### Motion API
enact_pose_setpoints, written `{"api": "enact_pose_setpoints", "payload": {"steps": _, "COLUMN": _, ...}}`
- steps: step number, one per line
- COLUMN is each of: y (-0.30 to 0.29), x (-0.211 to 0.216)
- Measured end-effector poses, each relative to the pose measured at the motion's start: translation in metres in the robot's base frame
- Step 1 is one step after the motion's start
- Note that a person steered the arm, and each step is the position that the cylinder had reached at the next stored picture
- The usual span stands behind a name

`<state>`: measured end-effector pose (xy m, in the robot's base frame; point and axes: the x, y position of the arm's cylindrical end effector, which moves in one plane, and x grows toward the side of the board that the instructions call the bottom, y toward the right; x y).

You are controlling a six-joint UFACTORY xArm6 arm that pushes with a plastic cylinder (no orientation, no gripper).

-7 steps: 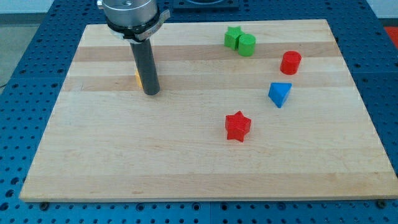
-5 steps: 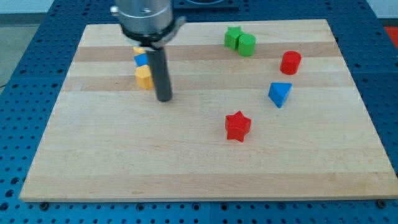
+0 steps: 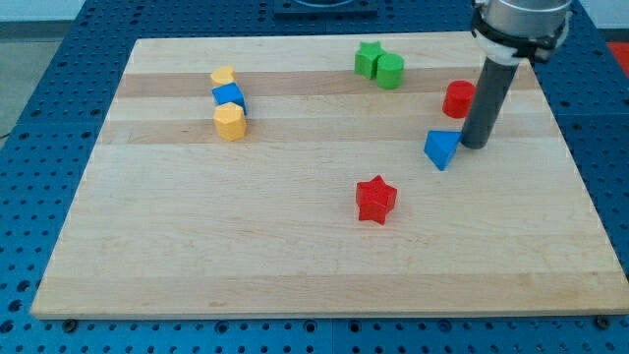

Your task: Move the blue triangle towards bottom left

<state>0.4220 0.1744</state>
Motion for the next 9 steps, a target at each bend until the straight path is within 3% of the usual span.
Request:
{"api": "enact_pose_setpoints", "payload": {"steps": 4, "y": -0.245, "x": 0.008}}
{"api": "enact_pose_setpoints", "payload": {"steps": 5, "y": -0.265, "x": 0.008}}
{"api": "enact_pose_setpoints", "payload": {"steps": 6, "y": -0.245, "x": 0.008}}
{"api": "enact_pose_setpoints", "payload": {"steps": 9, "y": -0.240, "x": 0.059}}
